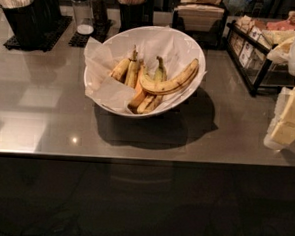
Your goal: Pick banana from white bowl
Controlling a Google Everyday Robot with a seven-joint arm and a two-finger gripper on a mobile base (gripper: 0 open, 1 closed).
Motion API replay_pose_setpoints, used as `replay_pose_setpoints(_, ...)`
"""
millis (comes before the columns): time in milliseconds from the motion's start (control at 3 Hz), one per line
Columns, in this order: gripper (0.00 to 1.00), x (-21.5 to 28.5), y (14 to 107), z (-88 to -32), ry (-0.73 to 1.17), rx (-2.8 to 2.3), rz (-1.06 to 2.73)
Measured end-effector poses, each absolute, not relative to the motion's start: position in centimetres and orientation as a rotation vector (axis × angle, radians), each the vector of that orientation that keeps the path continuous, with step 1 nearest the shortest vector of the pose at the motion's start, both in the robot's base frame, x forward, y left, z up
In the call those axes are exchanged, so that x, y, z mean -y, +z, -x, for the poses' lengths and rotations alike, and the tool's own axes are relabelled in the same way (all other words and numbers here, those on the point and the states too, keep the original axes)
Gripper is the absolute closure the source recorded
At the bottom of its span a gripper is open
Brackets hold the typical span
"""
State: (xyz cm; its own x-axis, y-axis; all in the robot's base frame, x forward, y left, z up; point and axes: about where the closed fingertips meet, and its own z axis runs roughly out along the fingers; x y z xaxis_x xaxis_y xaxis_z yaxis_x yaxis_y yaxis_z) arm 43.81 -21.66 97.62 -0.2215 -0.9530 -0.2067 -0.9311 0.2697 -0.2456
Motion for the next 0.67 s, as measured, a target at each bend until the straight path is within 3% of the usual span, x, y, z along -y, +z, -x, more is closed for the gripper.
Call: replay_pose_setpoints(667,0.00,20.96,97.65,-43.67,-0.062,-2.255,1.689)
